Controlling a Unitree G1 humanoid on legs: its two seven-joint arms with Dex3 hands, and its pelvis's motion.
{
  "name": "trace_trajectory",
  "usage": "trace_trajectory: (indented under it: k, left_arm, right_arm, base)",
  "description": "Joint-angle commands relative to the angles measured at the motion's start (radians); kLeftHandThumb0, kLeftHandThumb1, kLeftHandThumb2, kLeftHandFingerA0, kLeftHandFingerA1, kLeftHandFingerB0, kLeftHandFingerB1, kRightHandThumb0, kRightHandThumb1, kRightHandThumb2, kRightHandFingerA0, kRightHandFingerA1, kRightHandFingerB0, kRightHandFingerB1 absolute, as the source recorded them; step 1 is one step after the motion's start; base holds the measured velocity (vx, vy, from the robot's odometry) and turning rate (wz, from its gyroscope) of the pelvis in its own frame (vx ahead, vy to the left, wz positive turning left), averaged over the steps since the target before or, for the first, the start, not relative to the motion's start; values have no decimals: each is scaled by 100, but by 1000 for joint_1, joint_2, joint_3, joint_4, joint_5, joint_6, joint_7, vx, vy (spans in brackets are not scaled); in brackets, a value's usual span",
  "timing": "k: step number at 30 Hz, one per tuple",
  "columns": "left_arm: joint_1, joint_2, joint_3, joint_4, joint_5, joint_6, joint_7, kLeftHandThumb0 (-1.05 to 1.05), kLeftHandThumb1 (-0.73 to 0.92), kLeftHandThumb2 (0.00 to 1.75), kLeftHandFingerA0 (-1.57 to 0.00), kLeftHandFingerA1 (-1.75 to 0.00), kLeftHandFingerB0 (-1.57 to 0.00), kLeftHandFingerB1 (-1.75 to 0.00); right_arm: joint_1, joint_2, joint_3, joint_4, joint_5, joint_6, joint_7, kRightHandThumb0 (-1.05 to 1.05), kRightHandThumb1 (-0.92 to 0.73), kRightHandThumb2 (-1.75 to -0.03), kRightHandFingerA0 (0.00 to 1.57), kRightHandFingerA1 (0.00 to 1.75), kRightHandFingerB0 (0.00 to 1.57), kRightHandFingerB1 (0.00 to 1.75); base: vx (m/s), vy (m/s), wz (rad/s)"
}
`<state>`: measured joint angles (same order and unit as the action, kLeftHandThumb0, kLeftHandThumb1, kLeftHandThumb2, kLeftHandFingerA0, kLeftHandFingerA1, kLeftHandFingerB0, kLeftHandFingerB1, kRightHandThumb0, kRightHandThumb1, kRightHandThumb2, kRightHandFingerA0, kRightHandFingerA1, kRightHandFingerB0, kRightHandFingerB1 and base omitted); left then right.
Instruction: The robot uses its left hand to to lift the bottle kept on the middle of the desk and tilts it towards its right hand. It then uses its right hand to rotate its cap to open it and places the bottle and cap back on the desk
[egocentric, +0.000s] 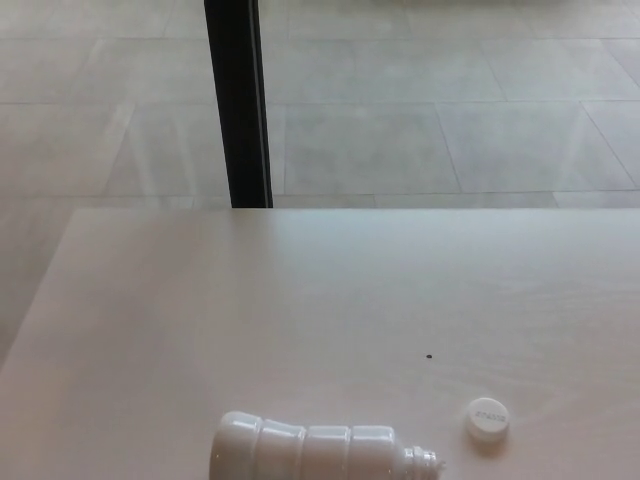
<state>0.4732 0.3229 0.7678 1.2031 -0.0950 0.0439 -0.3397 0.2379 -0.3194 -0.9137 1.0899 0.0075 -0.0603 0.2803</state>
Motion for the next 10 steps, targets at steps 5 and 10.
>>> trace_trajectory:
  k: [5,10]
  left_arm:
    - [3,57,-66,50,-39,-172,3,-76,88,66,-23,-65,-21,-49]
    - [-5,67,-85,61,-57,-160,5,-78,87,66,-29,-65,-23,-49]
  right_arm:
    - [10,-22,74,18,118,-56,-21,-76,-73,-61,8,78,16,58]
    - [17,-22,106,25,134,-79,-25,-78,-58,-90,16,70,14,58]
  base:
    - [0,0,0]
    - [0,0,0]
